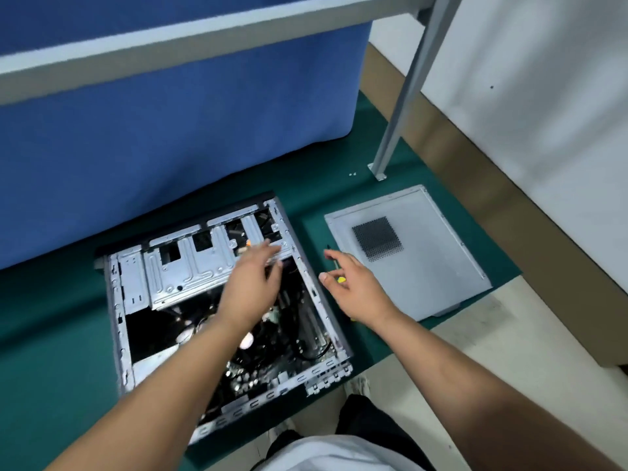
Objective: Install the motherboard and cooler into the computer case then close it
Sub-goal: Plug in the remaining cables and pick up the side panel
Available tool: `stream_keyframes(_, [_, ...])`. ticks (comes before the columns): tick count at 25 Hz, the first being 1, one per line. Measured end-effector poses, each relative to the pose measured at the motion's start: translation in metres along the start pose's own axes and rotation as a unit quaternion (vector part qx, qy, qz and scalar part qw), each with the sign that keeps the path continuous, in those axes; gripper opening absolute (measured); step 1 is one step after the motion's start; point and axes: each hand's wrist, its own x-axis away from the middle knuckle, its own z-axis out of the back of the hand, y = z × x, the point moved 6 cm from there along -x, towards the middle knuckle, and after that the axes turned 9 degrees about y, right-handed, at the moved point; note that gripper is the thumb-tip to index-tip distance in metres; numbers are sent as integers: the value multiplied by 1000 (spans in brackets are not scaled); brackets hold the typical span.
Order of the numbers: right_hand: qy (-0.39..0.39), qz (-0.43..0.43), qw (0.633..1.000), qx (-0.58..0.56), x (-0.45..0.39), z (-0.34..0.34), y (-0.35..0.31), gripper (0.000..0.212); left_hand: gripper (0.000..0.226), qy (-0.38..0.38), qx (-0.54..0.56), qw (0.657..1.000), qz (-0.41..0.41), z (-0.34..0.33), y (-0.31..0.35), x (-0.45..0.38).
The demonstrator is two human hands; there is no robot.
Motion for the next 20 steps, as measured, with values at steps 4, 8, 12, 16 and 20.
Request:
stream_keyframes(4, [53,-97,992,61,-31,82,65,43,33,-70,88,994,-8,-63,77,-5])
stream_keyframes(8, [23,-138,986,90,-45,114,121,43,34,-86,-65,993,-54,-106,98,-21])
stream_keyframes(12, [22,-211,969,127,-74,146,189,45,40,-204,-99,974,1,-160,101,-36])
stream_keyframes(16, [40,-361,911,197,-74,195,279,56,44,-275,-34,948,159,-219,93,-22])
stream_keyframes(20, [89,-410,885,201,-69,211,330,66,46,-232,35,944,230,-254,84,4])
